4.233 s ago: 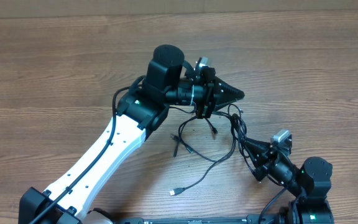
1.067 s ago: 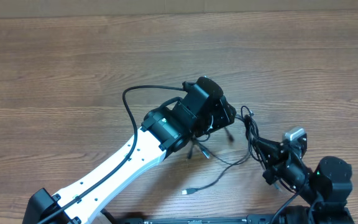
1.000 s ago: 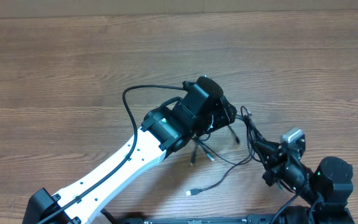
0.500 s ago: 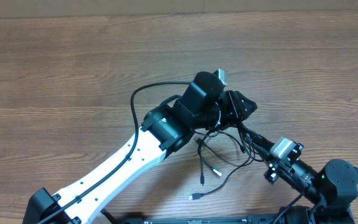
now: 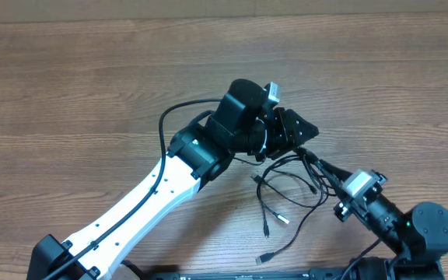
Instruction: Untangle cables
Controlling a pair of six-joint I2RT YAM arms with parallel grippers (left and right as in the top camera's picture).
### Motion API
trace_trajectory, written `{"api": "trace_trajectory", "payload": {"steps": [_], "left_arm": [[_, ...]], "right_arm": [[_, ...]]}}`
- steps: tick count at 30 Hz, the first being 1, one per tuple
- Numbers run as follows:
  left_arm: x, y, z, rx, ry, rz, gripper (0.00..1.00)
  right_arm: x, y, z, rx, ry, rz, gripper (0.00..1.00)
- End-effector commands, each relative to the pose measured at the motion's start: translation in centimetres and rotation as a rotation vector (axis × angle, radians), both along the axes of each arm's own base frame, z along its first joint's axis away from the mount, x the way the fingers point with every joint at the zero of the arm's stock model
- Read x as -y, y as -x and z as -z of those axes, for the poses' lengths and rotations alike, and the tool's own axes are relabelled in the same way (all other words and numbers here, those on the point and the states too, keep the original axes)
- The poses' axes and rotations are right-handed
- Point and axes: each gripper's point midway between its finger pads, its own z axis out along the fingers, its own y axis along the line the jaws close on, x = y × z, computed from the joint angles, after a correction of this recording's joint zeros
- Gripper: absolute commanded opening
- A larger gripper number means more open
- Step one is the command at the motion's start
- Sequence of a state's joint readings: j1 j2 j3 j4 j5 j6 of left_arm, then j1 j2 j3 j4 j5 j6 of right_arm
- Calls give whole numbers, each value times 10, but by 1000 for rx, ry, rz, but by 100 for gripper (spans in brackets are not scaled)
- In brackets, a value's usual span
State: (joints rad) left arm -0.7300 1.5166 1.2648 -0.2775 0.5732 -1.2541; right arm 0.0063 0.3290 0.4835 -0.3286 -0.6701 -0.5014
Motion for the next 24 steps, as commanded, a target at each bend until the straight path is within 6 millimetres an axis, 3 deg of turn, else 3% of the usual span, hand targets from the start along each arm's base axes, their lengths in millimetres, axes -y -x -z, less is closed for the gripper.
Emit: {"api": "trace_trajectory", "payload": {"steps": [1, 8, 12, 15, 17, 24], "left_arm": [[-12, -9, -8, 35, 18, 33, 41], [-45, -29, 6, -55, -15, -31, 34], [-49, -29, 11, -79, -32, -44, 35], [-51, -32, 12, -137, -27, -93, 36], [-51, -34, 13, -198, -21, -144, 42], [-51, -35, 14, -384, 17, -254, 49]], "right_arm": [[16, -21, 0, -23, 20, 117, 4], [12, -51, 8, -60, 11, 87, 4], [4, -57, 0, -46, -31, 33, 4], [-3, -53, -6, -29, -50, -15, 4], [-9, -47, -11, -10, -54, -66, 4], [-21, -35, -23, 47, -57, -168, 4]]}}
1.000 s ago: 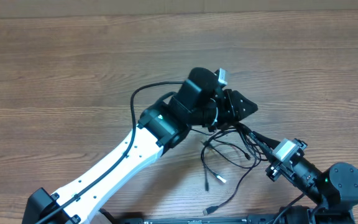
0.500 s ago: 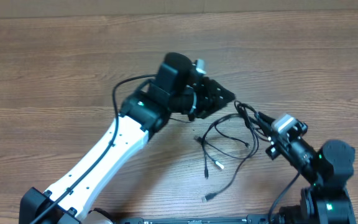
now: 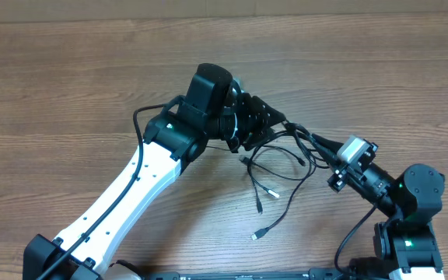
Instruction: Untangle cables
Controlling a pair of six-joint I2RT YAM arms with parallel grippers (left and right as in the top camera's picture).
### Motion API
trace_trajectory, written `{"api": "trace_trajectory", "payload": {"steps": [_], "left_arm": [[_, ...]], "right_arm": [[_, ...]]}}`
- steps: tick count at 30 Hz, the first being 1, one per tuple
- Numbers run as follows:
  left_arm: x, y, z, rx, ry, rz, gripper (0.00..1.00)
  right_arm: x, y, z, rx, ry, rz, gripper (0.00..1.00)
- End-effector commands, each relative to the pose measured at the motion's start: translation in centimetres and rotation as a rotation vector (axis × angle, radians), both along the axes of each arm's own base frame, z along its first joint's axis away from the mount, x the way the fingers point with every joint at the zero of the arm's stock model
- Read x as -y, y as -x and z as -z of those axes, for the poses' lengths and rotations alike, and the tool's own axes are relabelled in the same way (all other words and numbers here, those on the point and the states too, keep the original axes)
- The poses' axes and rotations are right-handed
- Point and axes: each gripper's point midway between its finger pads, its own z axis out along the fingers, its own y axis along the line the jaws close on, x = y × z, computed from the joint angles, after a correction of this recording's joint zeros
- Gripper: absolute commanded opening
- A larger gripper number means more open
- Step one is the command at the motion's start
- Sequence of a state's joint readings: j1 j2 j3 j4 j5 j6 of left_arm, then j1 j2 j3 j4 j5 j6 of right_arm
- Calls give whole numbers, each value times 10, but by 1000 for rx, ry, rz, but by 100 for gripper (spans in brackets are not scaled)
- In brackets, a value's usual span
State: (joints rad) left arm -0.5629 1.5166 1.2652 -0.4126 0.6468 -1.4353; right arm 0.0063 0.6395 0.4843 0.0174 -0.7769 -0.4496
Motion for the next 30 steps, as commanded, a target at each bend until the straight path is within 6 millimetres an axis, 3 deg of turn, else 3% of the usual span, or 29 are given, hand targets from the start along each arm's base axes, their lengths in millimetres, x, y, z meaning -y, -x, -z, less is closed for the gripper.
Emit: {"api": "trace_trajectory", "payload": {"steps": [1, 7, 11, 15, 19, 30], "left_arm": [[3, -1, -5, -107, 32, -78, 50], [11, 7, -6, -206, 58, -110, 63], [19, 15, -6, -259, 66, -118, 43], [24, 18, -8, -257, 75, -110, 31], [26, 20, -9, -266, 78, -112, 4], [20, 9, -12, -249, 93, -135, 4]], "right_arm": [[-7, 10, -19, 53, -11, -66, 4], [-7, 10, -22, 71, -8, -66, 4], [-7, 10, -22, 74, -8, -65, 4], [-7, 10, -22, 74, -8, -66, 4], [-7, 10, -22, 71, -8, -66, 4], [-7, 10, -9, 2, -10, -65, 4]]}}
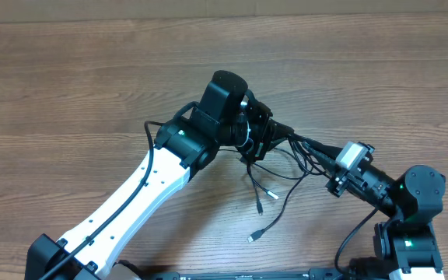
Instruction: Untangle cables
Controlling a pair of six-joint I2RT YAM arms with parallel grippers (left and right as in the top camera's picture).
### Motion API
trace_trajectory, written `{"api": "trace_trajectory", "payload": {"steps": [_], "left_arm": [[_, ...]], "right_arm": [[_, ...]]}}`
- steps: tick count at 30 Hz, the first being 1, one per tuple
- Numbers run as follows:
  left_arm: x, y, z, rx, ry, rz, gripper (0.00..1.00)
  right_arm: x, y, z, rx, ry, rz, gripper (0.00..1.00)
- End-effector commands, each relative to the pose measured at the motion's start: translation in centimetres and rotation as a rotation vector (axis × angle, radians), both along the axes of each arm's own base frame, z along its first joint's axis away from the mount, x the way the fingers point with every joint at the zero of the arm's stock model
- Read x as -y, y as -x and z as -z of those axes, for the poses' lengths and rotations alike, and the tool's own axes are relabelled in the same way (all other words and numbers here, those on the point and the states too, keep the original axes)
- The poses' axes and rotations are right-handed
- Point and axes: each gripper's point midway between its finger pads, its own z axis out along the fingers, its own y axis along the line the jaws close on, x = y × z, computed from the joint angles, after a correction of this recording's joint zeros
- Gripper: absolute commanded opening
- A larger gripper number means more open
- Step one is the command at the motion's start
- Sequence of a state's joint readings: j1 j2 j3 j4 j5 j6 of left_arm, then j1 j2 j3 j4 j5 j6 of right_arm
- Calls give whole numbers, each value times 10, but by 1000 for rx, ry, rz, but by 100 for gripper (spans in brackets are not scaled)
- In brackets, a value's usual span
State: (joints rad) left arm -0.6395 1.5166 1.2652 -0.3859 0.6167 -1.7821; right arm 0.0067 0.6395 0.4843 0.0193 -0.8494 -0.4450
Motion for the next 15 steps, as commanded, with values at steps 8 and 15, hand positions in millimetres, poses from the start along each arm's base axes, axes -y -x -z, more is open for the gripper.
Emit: {"api": "trace_trajectory", "payload": {"steps": [8, 15], "left_arm": [[-13, -28, -25, 61, 86, -43, 4], [-2, -31, -56, 172, 191, 12, 4]], "right_arm": [[1, 8, 30, -206, 1, 7, 4], [1, 17, 55, -348, 2, 7, 4]]}}
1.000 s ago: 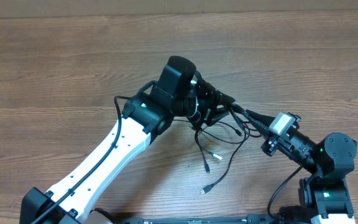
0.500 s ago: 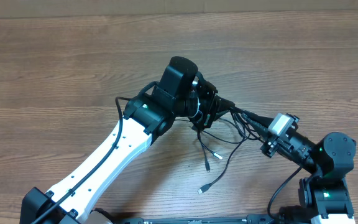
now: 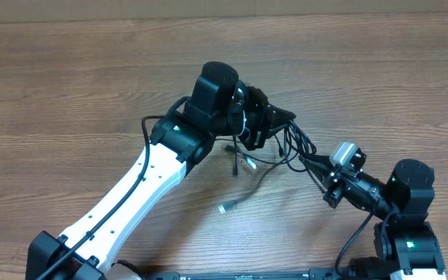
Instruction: Untangle cables
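Note:
A tangle of thin black cables (image 3: 290, 145) hangs between my two grippers in the overhead view. My left gripper (image 3: 283, 118) is shut on the upper part of the bundle, its fingers pointing right. My right gripper (image 3: 315, 164) comes in from the lower right and is shut on a strand at the bundle's lower edge. Loose ends trail left onto the table: a long one with a silver plug (image 3: 225, 207) and a short one with a pale plug (image 3: 249, 162). How the strands cross inside the bundle is too fine to tell.
The wooden table (image 3: 68, 85) carries nothing else. My left arm (image 3: 142, 187) runs white from the lower left across the table's middle. The right arm's base (image 3: 407, 225) stands at the lower right corner.
My right gripper has drawn back down and to the right with its strand. The left gripper sits slightly higher and further left. The loose plug ends have shifted left and up the table.
Both grippers were shut on the tangle right of centre, with loose ends spread below. Then the left gripper stood further up and left with the bundle. Then the strands lay stretched between the grippers. Now the grippers are further apart and the loose ends trail leftward.

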Controlling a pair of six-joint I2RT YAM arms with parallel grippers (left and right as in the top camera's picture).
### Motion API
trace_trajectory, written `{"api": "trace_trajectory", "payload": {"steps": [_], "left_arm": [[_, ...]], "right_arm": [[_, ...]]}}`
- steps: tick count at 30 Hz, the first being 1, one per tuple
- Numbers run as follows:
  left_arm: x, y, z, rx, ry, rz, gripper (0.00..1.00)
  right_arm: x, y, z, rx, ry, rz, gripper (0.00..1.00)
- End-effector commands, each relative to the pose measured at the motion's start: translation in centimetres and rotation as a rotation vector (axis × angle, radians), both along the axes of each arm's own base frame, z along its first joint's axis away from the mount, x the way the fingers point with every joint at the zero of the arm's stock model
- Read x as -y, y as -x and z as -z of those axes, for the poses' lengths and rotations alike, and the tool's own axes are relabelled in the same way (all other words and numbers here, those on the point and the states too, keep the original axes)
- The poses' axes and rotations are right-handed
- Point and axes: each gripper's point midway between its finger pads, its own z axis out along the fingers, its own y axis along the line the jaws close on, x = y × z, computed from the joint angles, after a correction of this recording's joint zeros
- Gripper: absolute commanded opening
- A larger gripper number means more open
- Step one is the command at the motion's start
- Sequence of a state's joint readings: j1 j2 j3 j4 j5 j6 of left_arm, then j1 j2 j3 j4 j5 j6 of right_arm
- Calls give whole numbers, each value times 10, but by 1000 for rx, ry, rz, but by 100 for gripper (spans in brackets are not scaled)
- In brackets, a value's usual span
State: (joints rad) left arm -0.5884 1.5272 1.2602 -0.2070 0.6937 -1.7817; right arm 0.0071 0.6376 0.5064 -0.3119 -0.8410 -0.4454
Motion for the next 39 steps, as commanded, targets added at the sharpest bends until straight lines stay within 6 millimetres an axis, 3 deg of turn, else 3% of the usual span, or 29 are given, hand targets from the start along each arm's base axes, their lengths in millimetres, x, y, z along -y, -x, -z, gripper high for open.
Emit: {"api": "trace_trajectory", "payload": {"steps": [1, 5, 8, 10, 11, 17, 20, 26, 39], "left_arm": [[-2, -8, -31, 99, 76, 14, 4], [1, -12, -51, 399, 77, 84, 4], [-3, -19, -51, 576, 20, 103, 4], [-10, -25, -47, 676, -29, 122, 4], [-14, -28, -46, 711, -47, 130, 4], [-30, -33, -44, 939, -110, 220, 4], [-29, -20, -47, 1039, -67, 320, 4], [-19, 4, -53, 1050, 24, 417, 4], [9, 49, -59, 1124, 135, 573, 4]], "right_arm": [[0, 5, 7, -53, -2, 0, 4], [0, 5, 7, -53, -3, -3, 4], [-2, 6, 4, -38, -9, -14, 4], [-2, 6, 2, -30, -11, -21, 13], [-2, 6, 2, -28, -11, -21, 24], [-2, 3, -3, 1, -11, -20, 32], [-2, 1, -11, 45, -11, -20, 33], [-2, -4, -23, 115, -10, -19, 37], [6, -14, -29, 162, 11, 47, 36]]}}
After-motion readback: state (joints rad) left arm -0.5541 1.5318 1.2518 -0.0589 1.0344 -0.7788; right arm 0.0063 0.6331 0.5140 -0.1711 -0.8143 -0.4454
